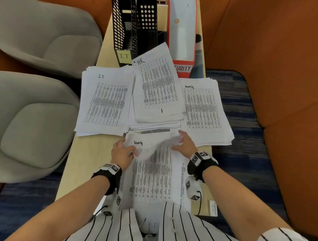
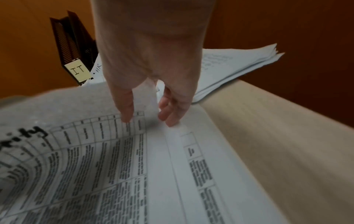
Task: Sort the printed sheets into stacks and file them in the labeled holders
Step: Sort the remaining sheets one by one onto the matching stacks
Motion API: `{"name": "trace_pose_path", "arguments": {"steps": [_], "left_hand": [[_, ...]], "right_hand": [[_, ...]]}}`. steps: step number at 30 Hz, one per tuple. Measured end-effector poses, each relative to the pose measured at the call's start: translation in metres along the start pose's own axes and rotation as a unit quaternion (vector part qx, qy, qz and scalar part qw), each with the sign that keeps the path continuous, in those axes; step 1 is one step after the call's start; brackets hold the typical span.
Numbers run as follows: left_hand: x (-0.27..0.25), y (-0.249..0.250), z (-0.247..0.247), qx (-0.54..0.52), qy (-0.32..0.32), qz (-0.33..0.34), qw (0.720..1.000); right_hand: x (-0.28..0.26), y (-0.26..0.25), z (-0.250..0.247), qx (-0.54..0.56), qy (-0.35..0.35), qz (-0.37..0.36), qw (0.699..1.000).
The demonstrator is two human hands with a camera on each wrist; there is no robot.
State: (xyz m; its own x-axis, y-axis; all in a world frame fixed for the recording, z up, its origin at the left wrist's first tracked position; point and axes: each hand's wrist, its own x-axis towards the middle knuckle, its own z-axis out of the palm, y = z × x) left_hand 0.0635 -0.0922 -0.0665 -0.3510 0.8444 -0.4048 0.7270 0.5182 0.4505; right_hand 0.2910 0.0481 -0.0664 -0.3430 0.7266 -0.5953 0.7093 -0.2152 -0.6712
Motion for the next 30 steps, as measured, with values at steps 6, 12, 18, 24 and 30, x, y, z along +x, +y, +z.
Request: {"name": "trace_pose_path", "arguments": {"steps": [6, 12, 18, 24, 30], "left_hand": [[-0.007, 0.012, -0.017, -0.238, -0.034, -0.099, 0.966], [-0.003, -0.006, -0.015, -0.249, -0.110, -0.125, 0.954], [-0.003, 0.022, -0.039, -0.384, -0.087, -0.090, 0.915], [0.007, 0.039, -0.058, -0.431, 0.009, -0.034, 0.902], [0.022, 0.051, -0.095, -0.568, 0.019, -0.067, 0.820]], "right_hand": [[0.007, 0.000, 0.005, 0.084, 0.022, -0.009, 0.996], [0.001, -0.020, -0.015, 0.054, 0.019, -0.028, 0.998], [-0.009, -0.027, 0.003, 0.001, 0.007, -0.060, 0.998], [-0.001, -0.023, 0.007, 0.227, 0.047, 0.019, 0.973], [-0.005, -0.020, -0.001, 0.199, -0.090, -0.009, 0.976]]}}
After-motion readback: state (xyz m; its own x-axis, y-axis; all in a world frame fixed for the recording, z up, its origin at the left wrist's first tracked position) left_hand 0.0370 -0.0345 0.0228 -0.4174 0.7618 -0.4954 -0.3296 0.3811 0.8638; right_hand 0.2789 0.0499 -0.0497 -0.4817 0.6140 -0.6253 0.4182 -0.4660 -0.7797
